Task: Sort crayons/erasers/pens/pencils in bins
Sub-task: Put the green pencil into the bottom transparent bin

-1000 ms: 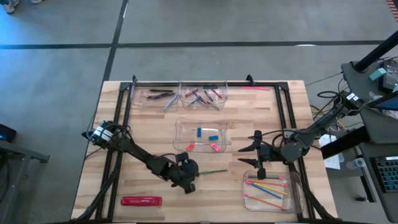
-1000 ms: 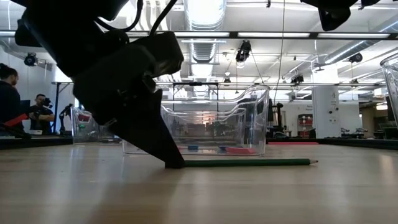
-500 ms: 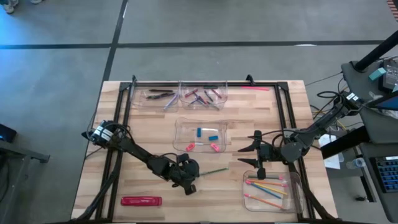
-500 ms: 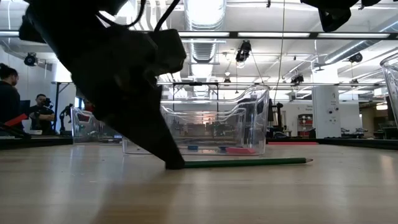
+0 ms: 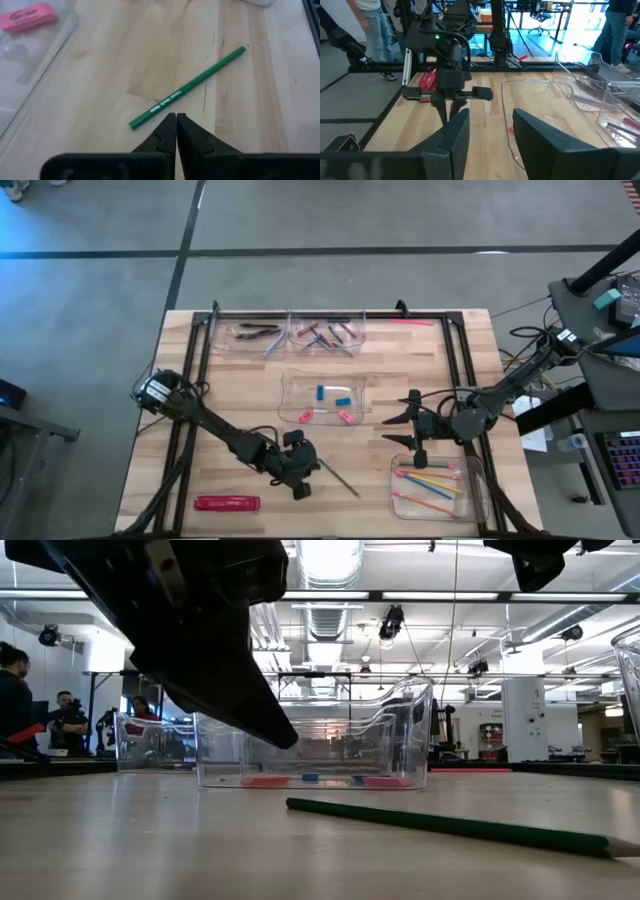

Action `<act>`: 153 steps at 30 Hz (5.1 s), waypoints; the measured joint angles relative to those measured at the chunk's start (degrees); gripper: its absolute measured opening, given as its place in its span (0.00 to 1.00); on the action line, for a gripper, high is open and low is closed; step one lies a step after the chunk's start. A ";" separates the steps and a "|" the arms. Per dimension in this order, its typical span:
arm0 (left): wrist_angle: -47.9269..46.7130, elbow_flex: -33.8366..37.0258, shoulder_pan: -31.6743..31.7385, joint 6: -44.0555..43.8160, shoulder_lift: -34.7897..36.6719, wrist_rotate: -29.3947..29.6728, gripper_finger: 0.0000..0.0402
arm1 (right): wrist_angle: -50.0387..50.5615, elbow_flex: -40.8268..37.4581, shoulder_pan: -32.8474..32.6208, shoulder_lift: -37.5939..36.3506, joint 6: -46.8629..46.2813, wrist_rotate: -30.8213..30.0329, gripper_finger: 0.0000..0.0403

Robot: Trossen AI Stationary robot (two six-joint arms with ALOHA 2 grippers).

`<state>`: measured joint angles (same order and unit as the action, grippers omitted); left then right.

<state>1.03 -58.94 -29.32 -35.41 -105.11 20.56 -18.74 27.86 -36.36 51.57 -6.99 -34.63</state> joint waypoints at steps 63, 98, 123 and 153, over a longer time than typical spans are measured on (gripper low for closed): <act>41.97 26.65 2.21 29.73 30.10 2.21 0.51 | 60.80 62.39 2.89 63.20 -41.81 32.52 0.54; 41.32 26.74 2.21 29.62 30.10 1.99 0.51 | 61.88 56.03 3.13 63.47 -43.48 34.41 0.46; 41.32 26.78 2.21 29.60 30.10 1.97 0.51 | 61.46 55.98 3.15 65.02 -41.71 33.16 0.42; 41.34 26.78 2.19 29.62 30.10 1.98 0.51 | 61.37 56.65 3.62 65.07 -41.87 34.03 0.19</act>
<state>42.37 -32.16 -27.14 -5.78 -75.00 22.54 42.63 84.51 -32.74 116.64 -48.86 -0.60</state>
